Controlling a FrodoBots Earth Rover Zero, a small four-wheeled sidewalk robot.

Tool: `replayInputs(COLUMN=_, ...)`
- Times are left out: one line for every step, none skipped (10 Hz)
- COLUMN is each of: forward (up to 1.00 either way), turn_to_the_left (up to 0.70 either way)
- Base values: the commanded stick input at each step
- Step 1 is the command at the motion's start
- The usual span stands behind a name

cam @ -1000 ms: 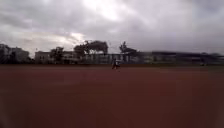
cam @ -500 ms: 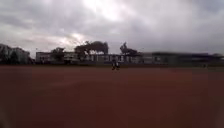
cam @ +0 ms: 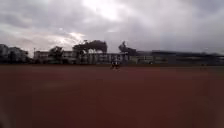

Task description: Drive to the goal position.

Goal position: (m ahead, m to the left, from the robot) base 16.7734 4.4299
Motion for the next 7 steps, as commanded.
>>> replayInputs(forward=0.7, turn_to_the_left=-0.35)
replayInputs(forward=0.7, turn_to_the_left=-0.35)
replayInputs(forward=0.7, turn_to_the_left=-0.35)
replayInputs(forward=0.7, turn_to_the_left=-0.35)
replayInputs(forward=0.7, turn_to_the_left=-0.35)
replayInputs(forward=0.7, turn_to_the_left=-0.35)
replayInputs(forward=0.7, turn_to_the_left=-0.35)
